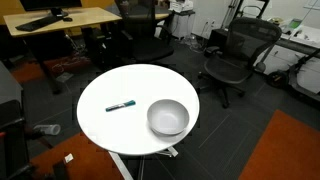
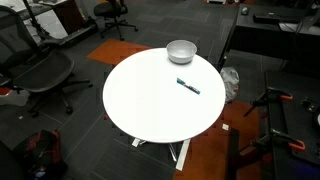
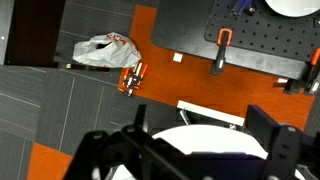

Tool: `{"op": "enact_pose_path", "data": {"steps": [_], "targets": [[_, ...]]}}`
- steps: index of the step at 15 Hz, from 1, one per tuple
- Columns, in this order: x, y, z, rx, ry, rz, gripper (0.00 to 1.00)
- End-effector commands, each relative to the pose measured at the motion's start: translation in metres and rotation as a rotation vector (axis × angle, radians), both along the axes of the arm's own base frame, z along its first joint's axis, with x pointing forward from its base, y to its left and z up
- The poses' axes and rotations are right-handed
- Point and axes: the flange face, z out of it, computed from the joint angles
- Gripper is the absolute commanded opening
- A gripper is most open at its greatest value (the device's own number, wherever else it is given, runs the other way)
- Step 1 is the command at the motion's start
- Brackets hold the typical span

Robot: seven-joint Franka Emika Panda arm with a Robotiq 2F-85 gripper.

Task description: Put the marker in the white bowl then remove it and put it on the table

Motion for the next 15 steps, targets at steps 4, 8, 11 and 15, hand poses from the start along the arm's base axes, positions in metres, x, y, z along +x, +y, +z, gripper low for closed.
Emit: {"op": "enact_pose_path", "data": {"steps": [4, 8, 11, 15], "targets": [[0.0, 0.0, 0.0, 0.0, 0.001, 0.0, 1.0], [0.009, 0.003, -0.008, 0.01, -0.003, 0.006, 1.0], [0.025, 0.011, -0.022, 0.008, -0.028, 0.014, 1.0], [0.052, 0.02, -0.045, -0.001, -0.096, -0.034, 1.0]]}}
